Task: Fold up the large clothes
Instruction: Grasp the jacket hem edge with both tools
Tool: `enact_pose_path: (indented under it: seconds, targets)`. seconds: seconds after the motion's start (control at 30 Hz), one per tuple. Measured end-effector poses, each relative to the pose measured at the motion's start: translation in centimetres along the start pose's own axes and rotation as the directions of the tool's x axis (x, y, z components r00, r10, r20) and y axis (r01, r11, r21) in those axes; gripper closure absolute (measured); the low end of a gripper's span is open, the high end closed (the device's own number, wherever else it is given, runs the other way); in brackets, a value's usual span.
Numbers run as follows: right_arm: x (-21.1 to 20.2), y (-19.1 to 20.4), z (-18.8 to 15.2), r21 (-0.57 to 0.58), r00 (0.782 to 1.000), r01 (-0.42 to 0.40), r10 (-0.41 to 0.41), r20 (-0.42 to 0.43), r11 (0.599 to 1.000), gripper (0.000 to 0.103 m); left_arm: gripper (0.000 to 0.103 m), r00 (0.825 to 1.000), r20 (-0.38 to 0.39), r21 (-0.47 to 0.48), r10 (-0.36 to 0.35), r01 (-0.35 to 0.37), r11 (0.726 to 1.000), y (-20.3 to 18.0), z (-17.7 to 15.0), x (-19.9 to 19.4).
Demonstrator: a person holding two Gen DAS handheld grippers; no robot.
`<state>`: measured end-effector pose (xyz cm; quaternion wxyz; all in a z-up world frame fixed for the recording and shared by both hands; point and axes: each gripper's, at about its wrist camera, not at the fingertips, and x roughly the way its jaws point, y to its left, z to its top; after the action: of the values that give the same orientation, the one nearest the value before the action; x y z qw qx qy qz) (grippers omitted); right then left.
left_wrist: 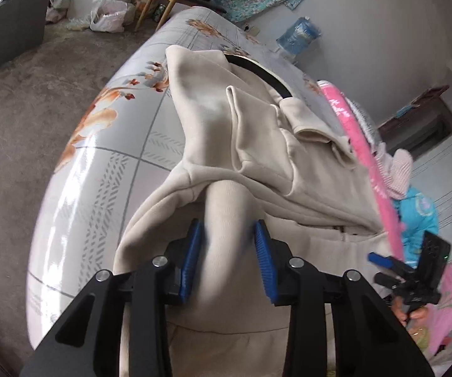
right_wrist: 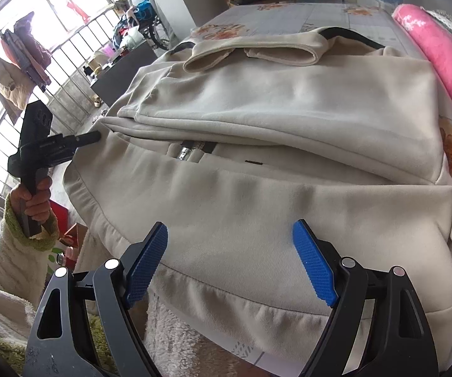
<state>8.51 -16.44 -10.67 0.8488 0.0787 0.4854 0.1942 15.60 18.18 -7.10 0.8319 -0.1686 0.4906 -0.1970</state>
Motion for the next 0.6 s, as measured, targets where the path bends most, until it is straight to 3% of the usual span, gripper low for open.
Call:
enact_pose_path:
  seconds: [0.1, 0.23, 0.33, 0.43, 0.5, 0.6]
  targets:
    - [-1.7, -1.1, -0.6, 0.030, 0.999, 0.021, -0.022, 0.039, 0.999, 0.025, 0.074, 0.981, 0.007, 0.117, 0.195, -0.195, 0.974, -2.4, -0.6, 0.3]
    - [-5.3, -3.5, -2.0, 0.098, 0.991, 0.071, -0.081, 0.106, 0.993, 0.027, 0.075, 0.928, 0.055, 0.238, 0.367, -0.370, 0.898, -4.8, -1.8, 1.1]
    - [-7.9, -5.7, -3.2, 0.161, 0.978, 0.130, -0.154, 0.143, 0.978, 0.036, 0.075, 0.899, 0.090, 0.278, 0.428, -0.436, 0.856, -5.6, -2.3, 1.5]
    - [-9.1, -8.0, -3.7, 0.219, 0.967, 0.162, -0.199, 0.157, 0.962, 0.046, 0.075, 0.882, 0.102, 0.293, 0.461, -0.469, 0.833, -5.9, -2.3, 1.6]
    - [-9.0, -9.3, -3.5, 0.245, 0.968, 0.162, -0.202, 0.151, 0.956, 0.055, 0.075, 0.870, 0.108, 0.306, 0.481, -0.489, 0.817, -6.1, -2.3, 1.7]
    - [-8.0, -10.3, -2.9, 0.247, 0.975, 0.143, -0.180, 0.133, 0.958, 0.058, 0.075, 0.854, 0.119, 0.326, 0.507, -0.516, 0.792, -6.8, -2.4, 2.0]
